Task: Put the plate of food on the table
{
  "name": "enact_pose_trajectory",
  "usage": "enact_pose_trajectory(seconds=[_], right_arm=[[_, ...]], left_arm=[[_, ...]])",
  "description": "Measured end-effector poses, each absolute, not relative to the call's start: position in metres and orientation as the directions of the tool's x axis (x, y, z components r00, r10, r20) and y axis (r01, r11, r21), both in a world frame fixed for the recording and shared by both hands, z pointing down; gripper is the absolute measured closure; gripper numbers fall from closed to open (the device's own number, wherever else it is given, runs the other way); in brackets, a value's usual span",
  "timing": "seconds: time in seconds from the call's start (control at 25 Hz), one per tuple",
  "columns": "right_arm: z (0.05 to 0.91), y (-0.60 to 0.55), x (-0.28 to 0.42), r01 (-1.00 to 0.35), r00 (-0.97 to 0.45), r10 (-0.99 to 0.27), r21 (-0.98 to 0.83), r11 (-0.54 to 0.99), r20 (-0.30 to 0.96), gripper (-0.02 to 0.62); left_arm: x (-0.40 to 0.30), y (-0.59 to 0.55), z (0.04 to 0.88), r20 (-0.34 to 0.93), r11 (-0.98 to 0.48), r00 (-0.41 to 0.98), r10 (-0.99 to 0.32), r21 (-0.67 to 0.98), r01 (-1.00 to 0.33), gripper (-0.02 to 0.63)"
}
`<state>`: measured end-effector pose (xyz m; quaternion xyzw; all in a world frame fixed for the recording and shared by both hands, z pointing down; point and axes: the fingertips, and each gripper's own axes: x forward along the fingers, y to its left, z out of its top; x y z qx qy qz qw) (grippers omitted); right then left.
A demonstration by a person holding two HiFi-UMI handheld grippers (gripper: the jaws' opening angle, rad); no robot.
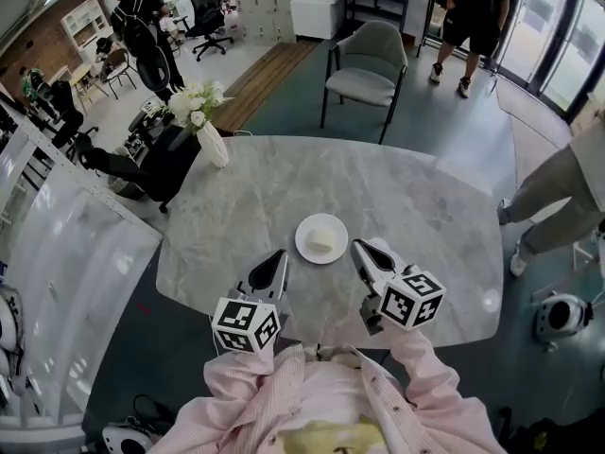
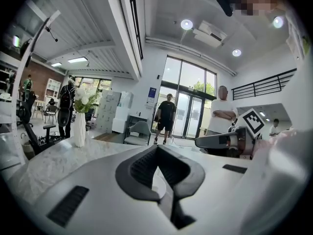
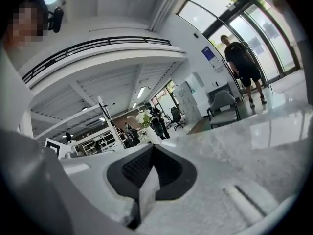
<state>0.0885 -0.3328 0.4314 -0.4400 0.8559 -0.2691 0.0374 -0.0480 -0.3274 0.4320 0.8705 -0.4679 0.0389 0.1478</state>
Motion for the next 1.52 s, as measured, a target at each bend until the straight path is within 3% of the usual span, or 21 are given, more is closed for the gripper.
enact_pose_trajectory(seconds=[0.56, 1.52], right_arm=[[0.387, -0.332, 0.113, -0.817, -0.521, -0.851, -0.329, 0.474, 0.069, 0.591], [0.375, -0.332, 0.128, -0.863, -0.47, -0.881, -0.229, 0.449, 0.044, 0.591]], left_arm=[[-0.085, -0.336, 0.389, 0.121, -0.472, 0.491, -0.863, 0.153, -0.868, 0.606], [-0.083, -0.335, 0.379, 0.097, -0.467, 0.48, -0.872, 0.131, -0.875, 0.606]])
